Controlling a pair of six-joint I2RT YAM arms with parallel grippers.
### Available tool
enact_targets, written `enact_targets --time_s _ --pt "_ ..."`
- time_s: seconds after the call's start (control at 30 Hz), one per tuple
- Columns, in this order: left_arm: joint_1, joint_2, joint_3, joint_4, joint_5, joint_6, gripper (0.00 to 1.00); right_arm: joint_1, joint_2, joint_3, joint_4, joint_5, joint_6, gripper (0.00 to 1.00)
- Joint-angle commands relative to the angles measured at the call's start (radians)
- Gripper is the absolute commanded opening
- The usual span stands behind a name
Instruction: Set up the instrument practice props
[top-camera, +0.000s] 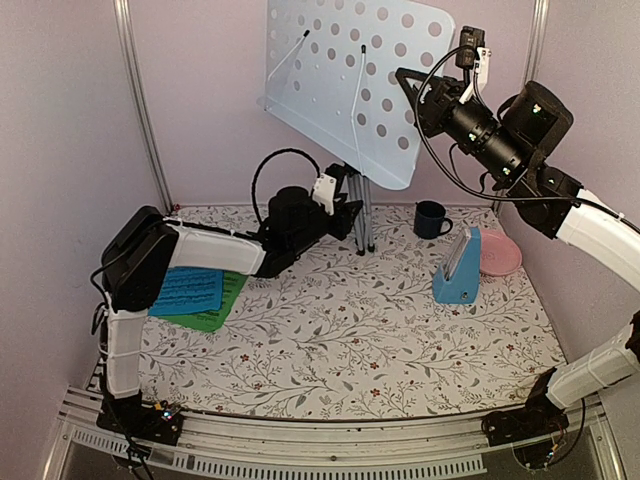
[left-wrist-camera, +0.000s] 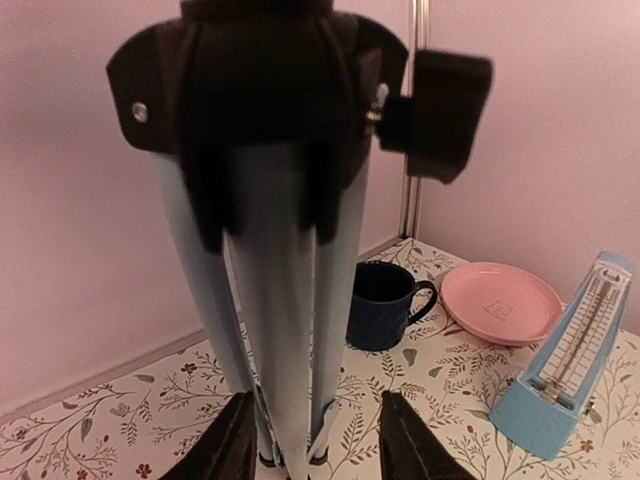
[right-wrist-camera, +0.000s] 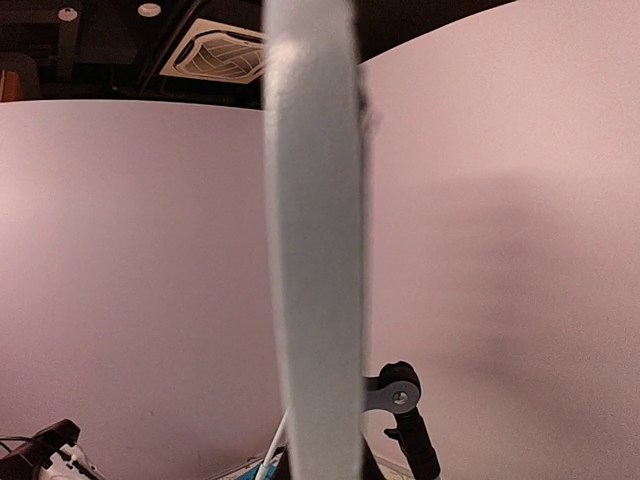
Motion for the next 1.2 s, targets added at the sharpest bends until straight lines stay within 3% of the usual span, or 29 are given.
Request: enact_targets --time_s 0.0,0.33,0.63,0.87,0.97,1.07,1.17 --pt "0.022 0.051 0.066 0.038 0.042 0.04 0.4 0.004 -0.09 0.094 0.352 0.003 0.044 0.0" --pt "0.037 0.109 0.182 0.036 0.067 0.02 0.35 0.004 -0.099 0.073 0.361 0.019 0.042 0.0" --pt "0.037 0.105 0.218 0.013 0.075 0.029 0.02 0.003 -0.094 0.066 0.366 0.027 0.05 0.0" --pt "0.035 0.024 0.181 -0.047 0.103 0.04 0.0 0.004 -0.103 0.042 0.385 0.041 0.042 0.02" --pt "0.036 -0.022 0.148 -0.069 0.099 0.05 0.0 0.003 -0.112 0.03 0.402 0.047 0.028 0.21" --pt "0.036 -0.061 0.106 -0.083 0.099 0.053 0.0 0.002 -0.118 0.025 0.411 0.042 0.018 0.51" --pt "0.04 -0.081 0.1 -0.123 0.119 0.046 0.0 0.003 -0.127 0.02 0.411 0.021 0.0 0.71"
